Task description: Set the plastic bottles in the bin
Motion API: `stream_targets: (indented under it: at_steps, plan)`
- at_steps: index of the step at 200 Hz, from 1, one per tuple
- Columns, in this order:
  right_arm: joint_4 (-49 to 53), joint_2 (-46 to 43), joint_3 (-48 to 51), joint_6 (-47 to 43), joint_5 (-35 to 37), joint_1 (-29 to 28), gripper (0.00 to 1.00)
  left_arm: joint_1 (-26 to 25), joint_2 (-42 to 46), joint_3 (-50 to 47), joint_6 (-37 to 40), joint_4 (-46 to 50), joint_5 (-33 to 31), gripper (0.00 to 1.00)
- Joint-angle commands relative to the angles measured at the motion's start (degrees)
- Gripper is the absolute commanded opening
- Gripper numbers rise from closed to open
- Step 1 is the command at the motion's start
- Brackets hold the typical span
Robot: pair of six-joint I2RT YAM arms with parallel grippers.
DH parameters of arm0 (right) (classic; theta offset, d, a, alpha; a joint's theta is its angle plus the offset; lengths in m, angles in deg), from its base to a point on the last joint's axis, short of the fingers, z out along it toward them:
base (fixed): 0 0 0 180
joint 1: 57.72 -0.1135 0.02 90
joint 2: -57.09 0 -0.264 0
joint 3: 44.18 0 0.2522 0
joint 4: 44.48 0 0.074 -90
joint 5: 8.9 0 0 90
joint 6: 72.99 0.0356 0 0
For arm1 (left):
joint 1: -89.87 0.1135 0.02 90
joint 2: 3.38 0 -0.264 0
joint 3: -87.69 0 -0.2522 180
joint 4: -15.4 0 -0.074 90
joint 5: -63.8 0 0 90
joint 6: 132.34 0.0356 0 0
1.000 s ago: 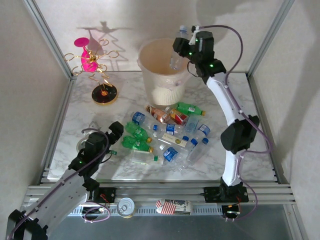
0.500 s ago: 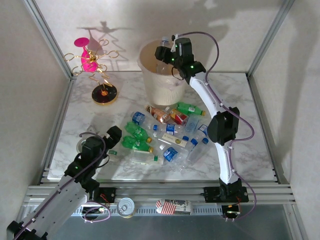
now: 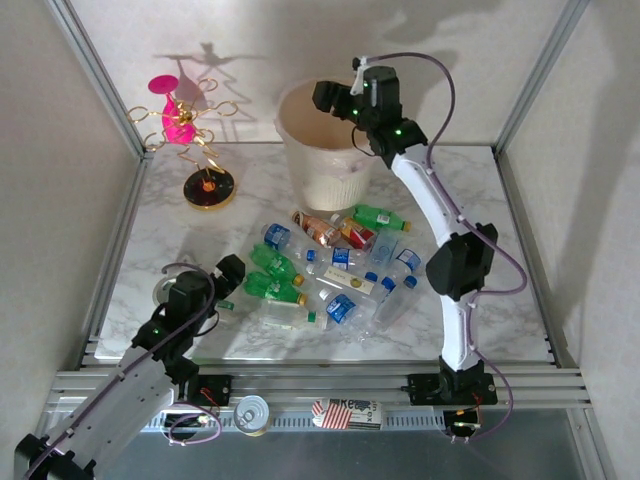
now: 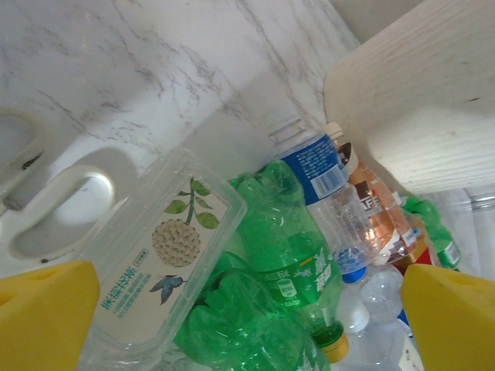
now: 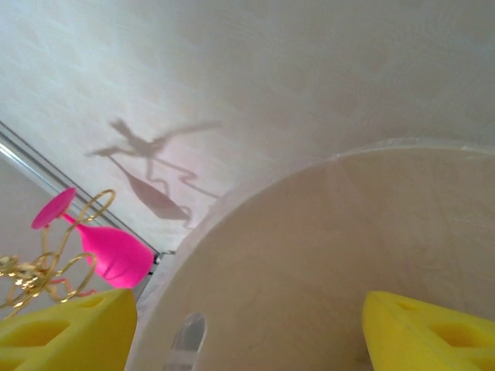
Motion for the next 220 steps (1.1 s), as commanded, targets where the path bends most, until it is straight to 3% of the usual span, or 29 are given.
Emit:
stream_targets:
  at_steps: [1, 41, 60, 151, 220]
  plan:
    - [-0.66, -8.04, 5.73, -2.79, -1.15, -0.28, 0.79, 0.70, -1.24, 2.94, 2.37, 0.81, -1.53, 1.00]
    - [-1.68, -20.51, 22.56, -4.93, -0.17, -0.90, 0.83, 1.79, -5.00, 5.30, 4.85, -0.77, -0.75, 1.00]
    - [-1.98, -26.11, 30.52, -4.75, 0.45, -0.99, 0.99, 2.50, -7.31, 6.82, 6.95, -0.93, -0.20, 1.00]
    - [-4.33, -44.69, 62.98, 2.57, 8.71, -1.67, 0.99, 4.33, -20.24, 11.79, 14.97, -0.44, 3.45, 1.00]
    - [-7.67, -49.64, 74.70, 4.35, 4.66, -1.78, 0.99, 4.35, -24.79, 11.36, 17.75, 1.03, -0.46, 0.97]
